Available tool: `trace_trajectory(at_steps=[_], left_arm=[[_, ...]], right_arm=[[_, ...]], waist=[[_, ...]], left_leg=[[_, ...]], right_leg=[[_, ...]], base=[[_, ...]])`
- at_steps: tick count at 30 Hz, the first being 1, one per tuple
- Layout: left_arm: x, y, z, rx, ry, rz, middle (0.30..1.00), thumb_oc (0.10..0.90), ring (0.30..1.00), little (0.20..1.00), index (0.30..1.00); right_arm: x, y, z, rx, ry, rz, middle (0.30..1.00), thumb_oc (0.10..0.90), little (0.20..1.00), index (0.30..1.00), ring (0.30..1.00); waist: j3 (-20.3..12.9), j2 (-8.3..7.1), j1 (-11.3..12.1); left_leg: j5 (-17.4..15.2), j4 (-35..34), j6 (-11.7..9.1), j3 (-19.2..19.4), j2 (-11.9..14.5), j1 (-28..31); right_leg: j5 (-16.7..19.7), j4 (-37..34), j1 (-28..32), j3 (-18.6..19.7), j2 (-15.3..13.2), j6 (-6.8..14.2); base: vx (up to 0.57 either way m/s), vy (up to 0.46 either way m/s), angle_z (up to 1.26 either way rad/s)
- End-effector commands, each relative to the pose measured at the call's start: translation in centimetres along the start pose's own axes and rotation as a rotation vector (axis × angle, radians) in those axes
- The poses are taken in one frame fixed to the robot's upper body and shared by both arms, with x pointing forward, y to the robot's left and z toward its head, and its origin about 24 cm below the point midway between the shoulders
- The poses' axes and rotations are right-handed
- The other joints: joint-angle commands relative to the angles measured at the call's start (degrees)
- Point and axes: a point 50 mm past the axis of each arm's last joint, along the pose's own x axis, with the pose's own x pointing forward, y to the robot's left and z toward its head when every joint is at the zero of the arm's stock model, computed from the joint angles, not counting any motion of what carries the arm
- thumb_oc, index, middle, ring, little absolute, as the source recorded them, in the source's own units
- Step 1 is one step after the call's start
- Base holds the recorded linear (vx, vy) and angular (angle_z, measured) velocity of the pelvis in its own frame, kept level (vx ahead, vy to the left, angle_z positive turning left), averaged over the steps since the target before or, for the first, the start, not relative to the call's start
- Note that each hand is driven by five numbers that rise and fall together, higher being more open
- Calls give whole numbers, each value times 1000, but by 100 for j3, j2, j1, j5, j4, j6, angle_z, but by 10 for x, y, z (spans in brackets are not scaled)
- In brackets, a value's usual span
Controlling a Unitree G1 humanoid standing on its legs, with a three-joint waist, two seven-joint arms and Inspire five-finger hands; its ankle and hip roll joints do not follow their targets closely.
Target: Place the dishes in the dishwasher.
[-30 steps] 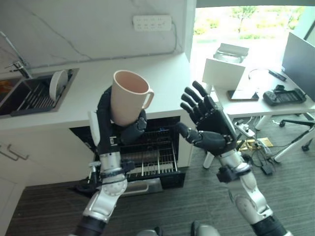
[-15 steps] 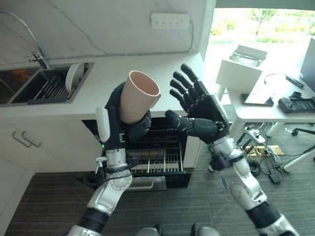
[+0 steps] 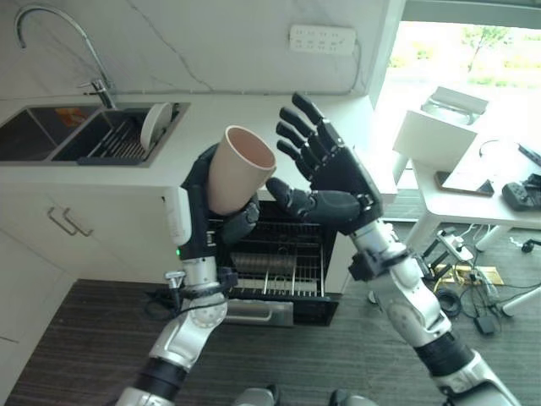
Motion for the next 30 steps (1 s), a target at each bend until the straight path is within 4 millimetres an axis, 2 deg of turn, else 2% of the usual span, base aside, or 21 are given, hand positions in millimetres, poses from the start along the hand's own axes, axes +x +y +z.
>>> trace_trajectory(at_steps=[1,22,30], left_arm=[[30,7,32,-64,-254,16,300,400,300,300,300],[33,3,38,-79,-299,-52,300,400,300,300,300],[32,-1,37,-96,-290,-80,300,400,300,300,300]], right_arm=[[27,12,35,-37,-190,77,900,800,900,900,900],[39,7,15,15,-46,73,900,800,900,900,900],[46,12,12,21,-24,131,900,800,900,900,900]], waist=[[-351,-154,71],[-359,-159,186],[-333,-181,234]], left_leg=[[-850,360,-201,324,427,40],[-814,360,-189,238,384,42],[-810,360,-165,201,335,76]], right_leg=[[-658,-94,304,75,-307,468],[-586,-94,310,34,-370,504],[-572,-94,318,69,-356,487]], base=[[0,0,0],[-1,-5,2],[-1,-1,0]])
